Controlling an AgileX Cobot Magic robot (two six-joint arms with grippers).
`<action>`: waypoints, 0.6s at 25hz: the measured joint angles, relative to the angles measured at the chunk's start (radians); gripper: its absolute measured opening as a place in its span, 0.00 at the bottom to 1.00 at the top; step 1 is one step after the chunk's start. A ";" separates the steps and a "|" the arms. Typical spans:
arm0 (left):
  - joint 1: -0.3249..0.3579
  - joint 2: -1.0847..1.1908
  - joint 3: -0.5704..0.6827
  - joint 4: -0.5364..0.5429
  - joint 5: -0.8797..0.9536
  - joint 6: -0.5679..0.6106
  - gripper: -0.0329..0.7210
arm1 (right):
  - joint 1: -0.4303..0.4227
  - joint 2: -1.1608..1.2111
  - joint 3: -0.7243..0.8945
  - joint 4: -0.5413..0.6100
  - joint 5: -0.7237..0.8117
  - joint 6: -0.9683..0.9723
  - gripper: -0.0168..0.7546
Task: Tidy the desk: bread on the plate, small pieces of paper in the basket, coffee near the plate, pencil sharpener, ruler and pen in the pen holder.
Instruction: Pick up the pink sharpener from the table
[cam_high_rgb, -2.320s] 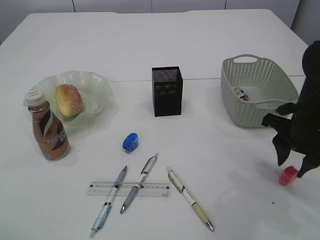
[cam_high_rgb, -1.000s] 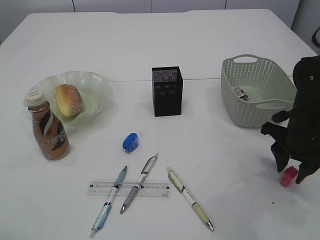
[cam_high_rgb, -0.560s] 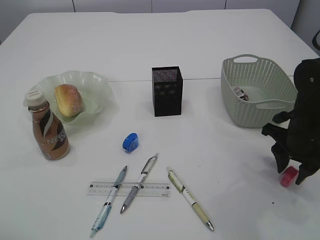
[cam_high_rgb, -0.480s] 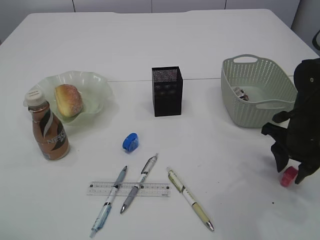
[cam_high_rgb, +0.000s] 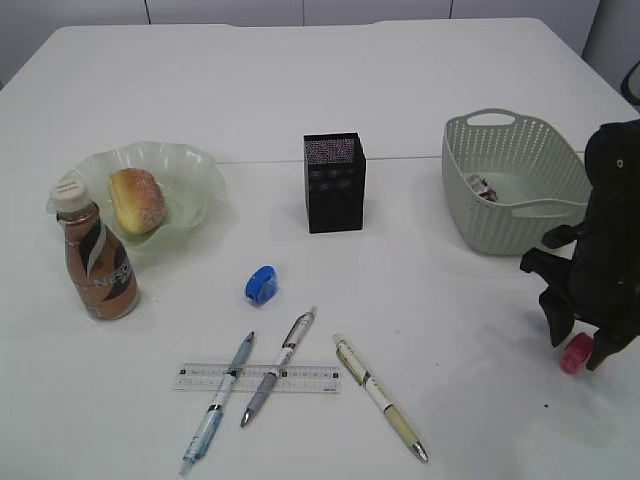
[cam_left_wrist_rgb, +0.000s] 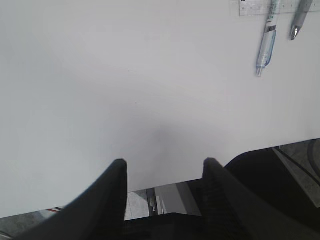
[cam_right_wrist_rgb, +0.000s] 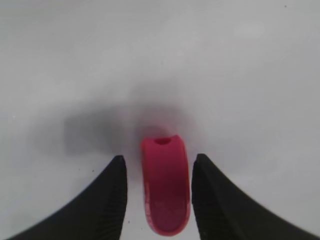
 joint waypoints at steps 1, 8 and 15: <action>0.000 0.000 0.000 0.000 0.000 0.000 0.51 | 0.000 0.002 0.000 0.000 0.000 -0.002 0.47; 0.000 0.000 0.000 0.000 0.000 0.000 0.50 | 0.000 0.004 0.000 0.000 -0.002 -0.004 0.43; 0.000 0.000 0.000 0.000 0.002 0.000 0.50 | 0.000 0.004 -0.002 0.010 -0.002 -0.011 0.30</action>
